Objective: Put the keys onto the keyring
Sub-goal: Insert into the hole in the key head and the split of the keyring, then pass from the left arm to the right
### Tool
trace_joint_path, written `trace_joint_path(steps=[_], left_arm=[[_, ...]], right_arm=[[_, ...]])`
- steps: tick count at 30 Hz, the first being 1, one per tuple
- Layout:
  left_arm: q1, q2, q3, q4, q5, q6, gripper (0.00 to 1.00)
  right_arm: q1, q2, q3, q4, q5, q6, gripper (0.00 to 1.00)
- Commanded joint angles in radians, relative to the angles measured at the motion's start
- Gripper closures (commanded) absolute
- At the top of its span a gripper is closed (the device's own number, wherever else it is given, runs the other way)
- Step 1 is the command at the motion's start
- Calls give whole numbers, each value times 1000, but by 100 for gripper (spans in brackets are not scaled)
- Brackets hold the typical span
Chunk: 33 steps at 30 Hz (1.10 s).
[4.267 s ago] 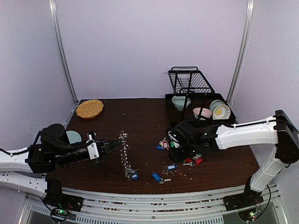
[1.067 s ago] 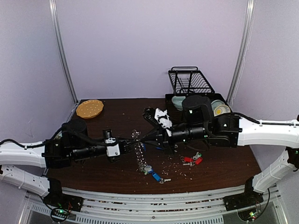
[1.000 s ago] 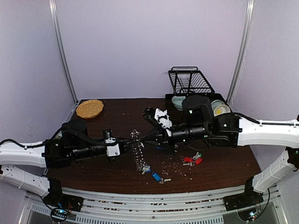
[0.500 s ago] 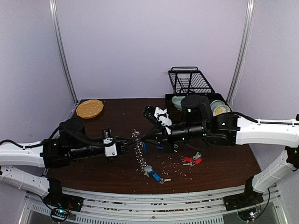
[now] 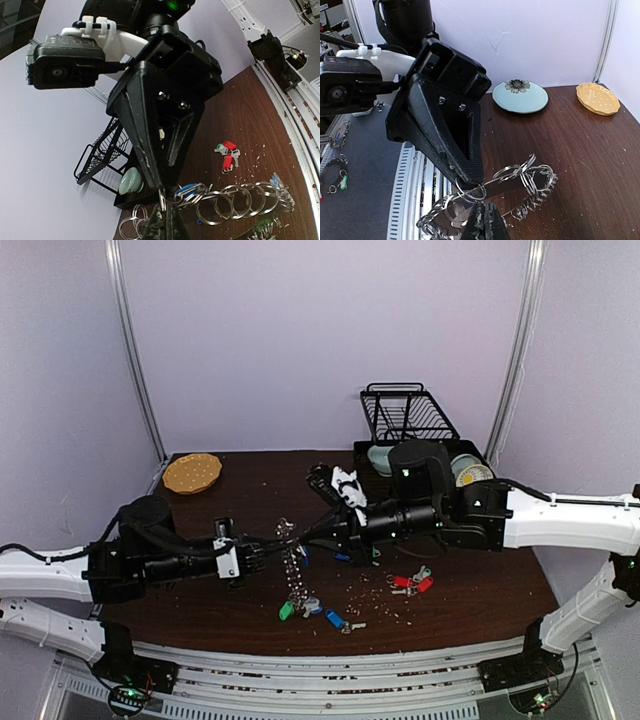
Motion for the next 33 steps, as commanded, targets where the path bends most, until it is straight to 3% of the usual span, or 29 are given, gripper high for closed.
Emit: trace_joint_path(steps=[1,10,14,21,23,26,33], left_arm=[[6,-11,-9,226,83,-123,100],[27,-7,-64,485,121,-356,100],[27,6,-57,498,121,-377,100],[27,4,-47,471,121,-382,100],[26,7,-45,471,118,-384,100],[26,6,-32,457,114,-387,100],[23,3,-21,449,109,-402,100]], right_arm=[[-25,-4,-2,94,-83,2,100],[-25,-31,-37,198,-189,11,100],[-25,-79,-61,196,-147,-10,73],[-25,-153,-8,113,-104,-125,57],[-26,-139,35,68,-112,-158,58],[-17,-106,102,-23,-121,-218,68],[14,-14,232,-166,-124,-347,68]])
